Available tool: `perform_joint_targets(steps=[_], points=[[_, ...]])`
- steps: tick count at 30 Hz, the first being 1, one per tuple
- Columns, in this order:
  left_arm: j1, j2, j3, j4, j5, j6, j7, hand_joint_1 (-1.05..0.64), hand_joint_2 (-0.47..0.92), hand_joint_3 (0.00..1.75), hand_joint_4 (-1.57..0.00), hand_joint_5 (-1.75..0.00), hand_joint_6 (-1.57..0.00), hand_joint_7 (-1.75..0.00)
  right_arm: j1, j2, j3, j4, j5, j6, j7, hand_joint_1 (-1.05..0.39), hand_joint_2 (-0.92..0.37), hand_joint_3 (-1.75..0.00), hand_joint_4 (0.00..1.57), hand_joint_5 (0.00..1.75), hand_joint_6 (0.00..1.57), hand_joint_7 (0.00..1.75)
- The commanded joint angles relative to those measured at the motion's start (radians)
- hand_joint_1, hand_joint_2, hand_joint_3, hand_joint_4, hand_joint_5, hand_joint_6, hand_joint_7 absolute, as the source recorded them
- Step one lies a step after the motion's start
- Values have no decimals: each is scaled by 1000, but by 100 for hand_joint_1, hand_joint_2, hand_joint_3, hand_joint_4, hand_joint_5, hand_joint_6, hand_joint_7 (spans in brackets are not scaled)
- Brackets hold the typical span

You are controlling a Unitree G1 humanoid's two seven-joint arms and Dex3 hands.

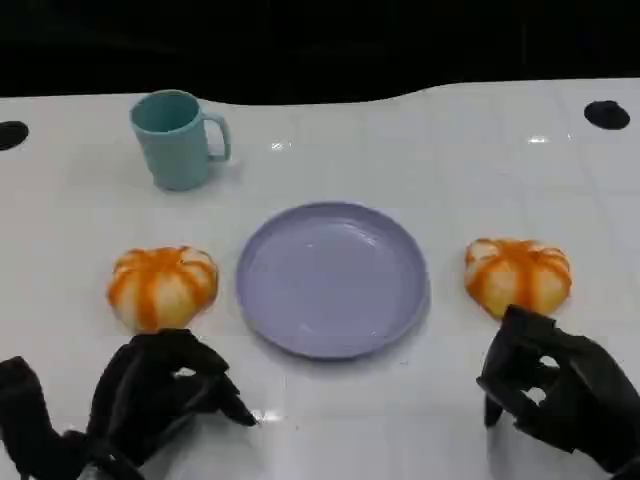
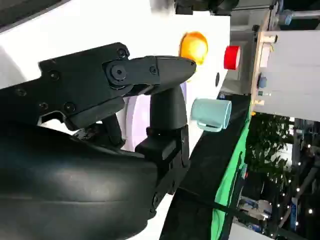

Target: Grasp the bread from the table and place it into the plate.

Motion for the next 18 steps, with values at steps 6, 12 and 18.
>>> perform_joint_targets(steps=[6,12,18], points=[[1,19,2,-1,-1,-1,-7,-105,62,0,-157,-59,-157,-36,3,-8,-13,-7,-1,-9,-3,-51,-92,-27,73,175,57,175],[2,20,1,-5,-1,3,-4,-105,61,0,-157,-59,-157,-36,5,-9,-12,-13,1,-1,-3,-51,-92,-26,73,175,58,175],[0,22,1,-2,2,-4,-5,-105,62,0,-157,-60,-157,-37,2,-7,-11,-8,-1,-10,-2,-51,-92,-26,73,175,58,175]])
